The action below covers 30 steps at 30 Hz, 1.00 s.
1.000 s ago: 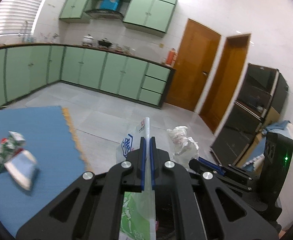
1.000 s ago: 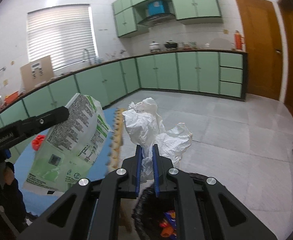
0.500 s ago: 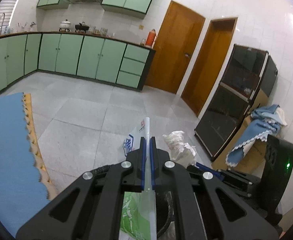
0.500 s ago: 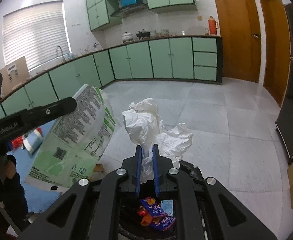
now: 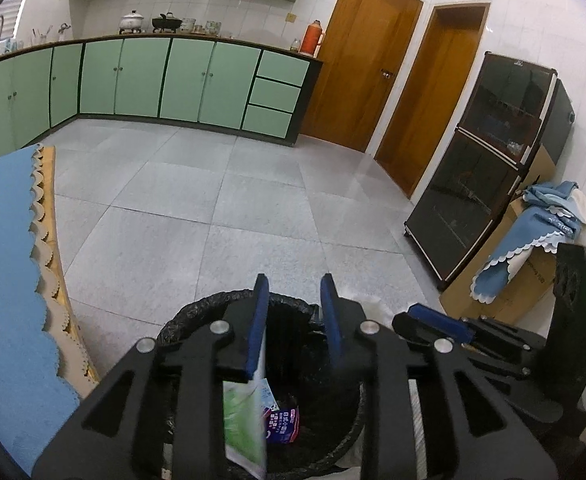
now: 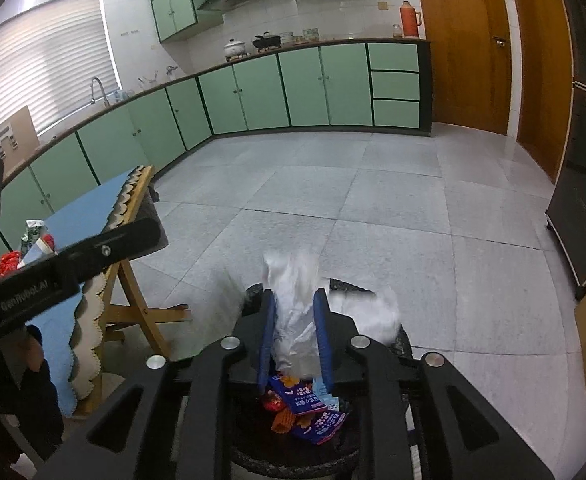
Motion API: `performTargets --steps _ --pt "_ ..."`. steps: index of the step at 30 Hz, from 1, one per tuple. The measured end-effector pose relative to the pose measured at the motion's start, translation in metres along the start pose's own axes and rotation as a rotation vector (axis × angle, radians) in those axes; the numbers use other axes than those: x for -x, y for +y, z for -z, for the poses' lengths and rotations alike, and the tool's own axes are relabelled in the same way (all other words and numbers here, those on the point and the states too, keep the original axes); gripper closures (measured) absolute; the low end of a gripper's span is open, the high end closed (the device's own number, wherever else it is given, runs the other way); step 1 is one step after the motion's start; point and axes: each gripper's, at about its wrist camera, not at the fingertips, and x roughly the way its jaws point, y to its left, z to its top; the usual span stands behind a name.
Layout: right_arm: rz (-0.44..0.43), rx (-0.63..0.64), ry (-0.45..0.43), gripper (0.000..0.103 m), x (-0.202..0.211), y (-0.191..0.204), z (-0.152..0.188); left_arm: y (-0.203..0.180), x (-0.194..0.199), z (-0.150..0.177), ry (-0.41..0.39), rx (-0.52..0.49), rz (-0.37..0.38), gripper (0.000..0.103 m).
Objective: Collect trash
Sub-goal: 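Carry plastic bag and salt bag to the black bin and open both tools, then move both tools back over the table toward the paper cup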
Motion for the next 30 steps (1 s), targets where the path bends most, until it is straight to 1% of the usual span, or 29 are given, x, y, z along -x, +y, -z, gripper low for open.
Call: performTargets --steps 3,5,6,7,8,10,11,13,14,16,21,23,24,28,30 --pt "0.01 -0.005 -0.003 0.076 0.002 -0.003 -0.001 0.001 0.0 -0.001 0.004 0.005 -0.005 0.074" --pt "0.015 -0.008 -0.006 0.07 0.004 -0.005 -0.002 0.003 0.007 -0.005 -0.008 0.008 -0.007 0.072" --pt "0.019 -0.01 -0.009 0.064 0.006 -0.004 -0.003 0.002 0.01 -0.007 -0.016 0.008 -0.01 0.069" --pt "0.024 -0.012 -0.015 0.055 0.009 -0.003 -0.004 0.004 0.016 -0.009 -0.031 0.006 -0.015 0.065" --pt "0.028 -0.012 -0.02 0.051 0.01 -0.004 -0.006 0.006 0.023 -0.011 -0.047 0.003 -0.023 0.062" --pt "0.038 -0.007 -0.043 0.036 0.017 0.001 -0.009 0.009 0.036 -0.014 -0.076 -0.002 -0.046 0.047" --pt "0.043 -0.004 -0.055 0.033 0.02 0.004 -0.011 0.012 0.045 -0.016 -0.093 0.0 -0.061 0.044" --pt "0.041 0.0 -0.081 0.021 0.027 0.011 -0.017 0.021 0.063 -0.018 -0.119 0.01 -0.09 0.039" --pt "0.034 0.001 -0.094 0.019 0.03 0.015 -0.019 0.026 0.069 -0.019 -0.127 0.014 -0.1 0.038" --pt "0.006 0.003 -0.122 0.012 0.036 0.025 -0.025 0.038 0.089 -0.02 -0.155 0.029 -0.137 0.03" --pt "-0.073 0.035 -0.169 0.007 0.043 0.063 -0.035 0.072 0.139 -0.016 -0.213 0.067 -0.253 0.026" --pt "-0.109 0.071 -0.182 0.007 0.041 0.087 -0.04 0.089 0.162 -0.012 -0.232 0.077 -0.326 0.025" --pt "-0.119 0.083 -0.183 0.006 0.04 0.095 -0.041 0.095 0.17 -0.01 -0.238 0.079 -0.353 0.024" --pt "-0.193 0.144 -0.17 0.006 0.024 0.145 -0.045 0.129 0.208 0.004 -0.257 0.097 -0.499 0.024" --pt "-0.225 0.165 -0.163 0.006 0.016 0.167 -0.043 0.144 0.222 0.009 -0.258 0.116 -0.548 0.024"
